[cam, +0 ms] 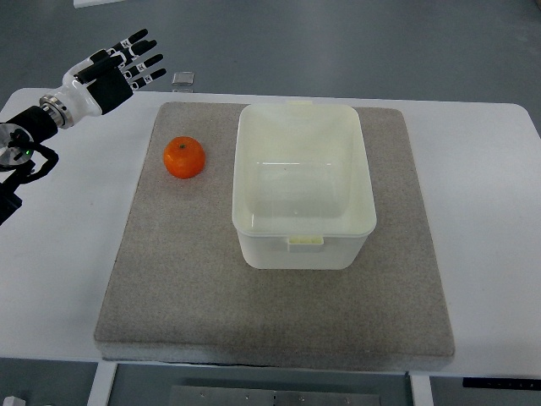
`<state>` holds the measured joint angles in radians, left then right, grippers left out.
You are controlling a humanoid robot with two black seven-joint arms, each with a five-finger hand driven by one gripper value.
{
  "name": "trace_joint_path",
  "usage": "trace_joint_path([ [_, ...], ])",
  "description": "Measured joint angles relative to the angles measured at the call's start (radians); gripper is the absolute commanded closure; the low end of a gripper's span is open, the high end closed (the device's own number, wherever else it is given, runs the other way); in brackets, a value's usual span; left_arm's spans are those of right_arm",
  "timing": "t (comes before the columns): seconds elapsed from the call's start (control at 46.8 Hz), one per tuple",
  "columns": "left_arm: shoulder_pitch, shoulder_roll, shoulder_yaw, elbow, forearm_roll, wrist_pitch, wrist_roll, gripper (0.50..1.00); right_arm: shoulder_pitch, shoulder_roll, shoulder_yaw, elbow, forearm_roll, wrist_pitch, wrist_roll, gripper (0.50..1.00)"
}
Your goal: Put orange in box with left hand
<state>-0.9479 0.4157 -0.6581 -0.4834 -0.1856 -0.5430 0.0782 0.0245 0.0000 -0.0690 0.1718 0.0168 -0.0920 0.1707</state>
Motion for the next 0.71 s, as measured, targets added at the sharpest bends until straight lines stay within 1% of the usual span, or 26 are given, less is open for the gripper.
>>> trace_joint_path([
  [0.299,0.000,0.002,0.001,-0.006,-0.011,-0.001,0.000,0.506,0.000,0.000,0.000,0.000,0.000,0.000,0.000,0.568],
  [0.449,-0.010,0.013,0.002,-0.005,0.003,0.014,0.000,0.506,0.000,0.000,0.000,0.000,0.000,0.000,0.000,0.568],
  [0.62,-0.010,0.014,0.012,-0.002,0.018,-0.001,0.001,0.506,0.000,0.000,0.000,0.000,0.000,0.000,0.001,0.568],
  [0.706,-0.009,0.014,0.015,-0.002,0.069,-0.020,0.001,0.508,0.000,0.000,0.000,0.000,0.000,0.000,0.001,0.568],
])
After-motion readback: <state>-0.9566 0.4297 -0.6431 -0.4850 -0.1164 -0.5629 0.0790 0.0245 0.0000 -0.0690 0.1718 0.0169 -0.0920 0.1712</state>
